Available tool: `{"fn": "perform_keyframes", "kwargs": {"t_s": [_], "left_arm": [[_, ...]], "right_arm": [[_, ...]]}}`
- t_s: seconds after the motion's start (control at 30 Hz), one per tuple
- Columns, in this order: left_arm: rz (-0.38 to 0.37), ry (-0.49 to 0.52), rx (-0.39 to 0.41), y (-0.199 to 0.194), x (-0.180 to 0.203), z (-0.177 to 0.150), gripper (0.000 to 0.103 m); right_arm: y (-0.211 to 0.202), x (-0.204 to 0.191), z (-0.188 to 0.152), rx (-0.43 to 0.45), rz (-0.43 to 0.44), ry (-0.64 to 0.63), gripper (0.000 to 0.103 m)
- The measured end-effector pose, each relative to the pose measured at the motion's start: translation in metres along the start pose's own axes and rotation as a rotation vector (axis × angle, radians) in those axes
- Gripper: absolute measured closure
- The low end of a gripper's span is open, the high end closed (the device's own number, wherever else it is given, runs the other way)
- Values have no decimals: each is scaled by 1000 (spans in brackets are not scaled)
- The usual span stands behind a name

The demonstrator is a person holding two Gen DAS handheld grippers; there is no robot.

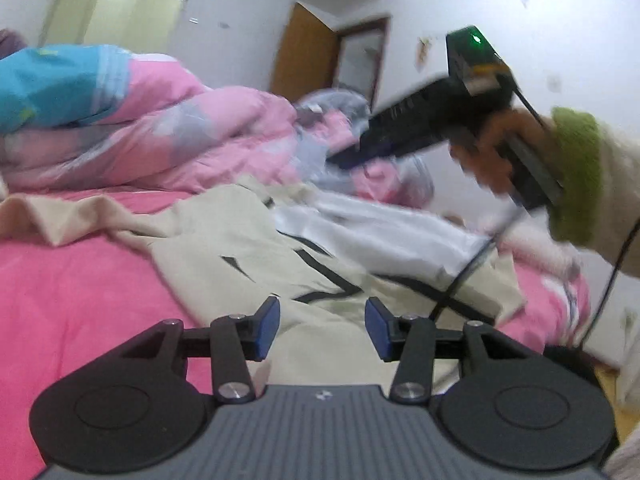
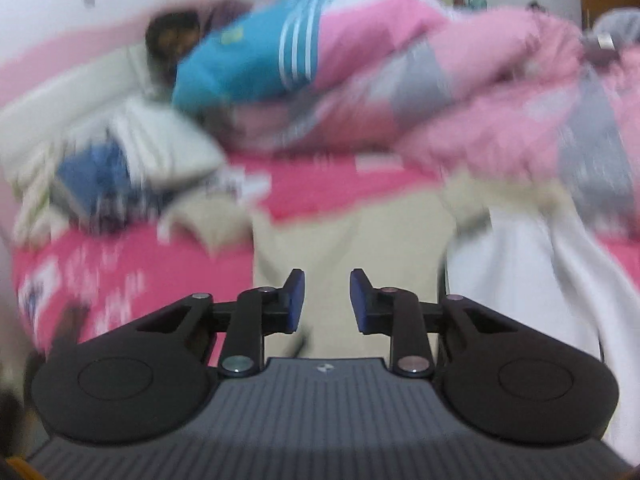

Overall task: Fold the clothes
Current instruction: 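Release the hoodie with both tools and lift them away, then move both open tools back over the flattened beige hoodie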

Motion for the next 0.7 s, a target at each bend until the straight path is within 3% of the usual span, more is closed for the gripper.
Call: {"fn": "perform_keyframes", "kwargs": {"t_s": [0.1, 0.2, 0.27, 0.43, 0.5, 0.6, 0.7], "left_arm": [[5, 76, -215, 33, 8, -12, 53], [25, 99, -238, 30, 10, -12, 53], [24, 102, -239, 20, 9, -3, 53], [-10, 42, -167, -5, -3, 21, 46], [9, -34, -188, 7, -12, 27, 46], [73, -101, -234, 27, -21, 34, 49], [158, -128, -276, 48, -28, 36, 49]], "right_arm": [[25, -1, -61, -83, 13, -28, 82], [60, 8, -119, -178, -31, -61, 83], [62, 15, -139, -143, -62, -111, 85], [20, 28, -139, -10, -11, -50, 84], [13, 40, -148, 20, 14, -24, 84], [27, 66, -170, -18, -33, 49, 85], [-6, 81, -174, 109, 43, 193, 84]]}}
Point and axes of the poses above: each gripper's, at about its wrist camera, not at the fingertips, and y roughly the way its jaws point, x to its right, z to its top, the point moved 6 cm from there along y, roughly the way its jaws point, and after that the axes turned 12 degrees about -x, right-handed, at the moved point
